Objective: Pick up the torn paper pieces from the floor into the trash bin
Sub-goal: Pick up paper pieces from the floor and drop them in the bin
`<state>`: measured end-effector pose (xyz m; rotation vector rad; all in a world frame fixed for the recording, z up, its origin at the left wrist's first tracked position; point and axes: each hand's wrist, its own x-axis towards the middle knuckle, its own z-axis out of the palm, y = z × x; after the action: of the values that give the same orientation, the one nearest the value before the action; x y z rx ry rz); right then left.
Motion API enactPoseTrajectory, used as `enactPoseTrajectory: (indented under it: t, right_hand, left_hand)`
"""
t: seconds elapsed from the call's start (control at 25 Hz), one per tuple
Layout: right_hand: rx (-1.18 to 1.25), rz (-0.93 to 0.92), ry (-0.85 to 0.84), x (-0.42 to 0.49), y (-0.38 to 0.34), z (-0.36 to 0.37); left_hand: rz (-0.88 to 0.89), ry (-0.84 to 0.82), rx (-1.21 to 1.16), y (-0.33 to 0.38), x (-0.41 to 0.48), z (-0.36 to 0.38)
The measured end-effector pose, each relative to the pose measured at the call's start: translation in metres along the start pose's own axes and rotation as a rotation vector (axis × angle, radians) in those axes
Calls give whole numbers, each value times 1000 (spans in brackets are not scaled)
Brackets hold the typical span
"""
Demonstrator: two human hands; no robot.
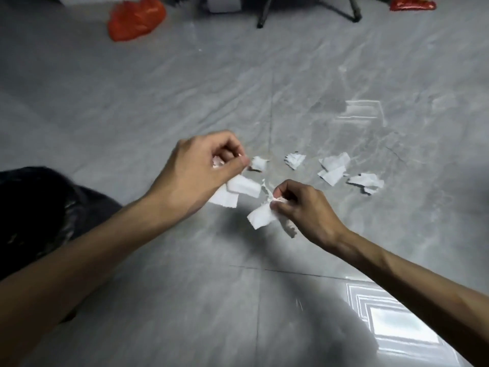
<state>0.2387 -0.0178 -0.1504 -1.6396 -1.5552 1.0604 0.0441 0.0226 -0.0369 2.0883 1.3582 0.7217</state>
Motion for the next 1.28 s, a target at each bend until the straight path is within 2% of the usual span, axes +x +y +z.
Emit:
enactPoseTrajectory:
  t: [0.16,0.24,0.36,0.44,0.56,0.64,0.72,0.84,1.0,1.12,1.2,1.28]
  right_hand:
    - [37,-47,-254,33,-71,50]
    - [51,-92,-337,47,-104,71]
    - [87,-163,-419,66,-158,121]
    - [135,-241,-394,77,-194,159]
    - [237,-346,-342,86,-235,213]
    - [123,-432,-396,87,-248,246]
    - [-55,-449,-535,85,-248,266]
    - [-113,-474,-645,88,-242,269]
    - [196,-452,-465,107,-230,224]
    - [292,-301,-307,129,-191,175]
    - [195,-171,-262,137,-148,143]
    - [20,-42,-273,140,-100,117]
  left_hand:
    - [-152,393,-33,-53,-43,-85]
    - [-270,513,4,-88,-66,-113]
    - [-440,653,194,-146,-111,-151]
    - [-528,685,304,-178,-135,-166]
    - [-644,545,401,-213,-158,-171]
    - [-753,458,407,-225,-169,-174]
    - [-808,502,410,-229,-174,-175]
    - [-767,658,346,-215,-171,-174]
    - [-592,690,302,-181,-136,-162]
    - [-403,644,292,-154,-98,-143]
    - [-287,563,248,-141,-72,-118]
    - [-256,431,198,-138,-46,-86]
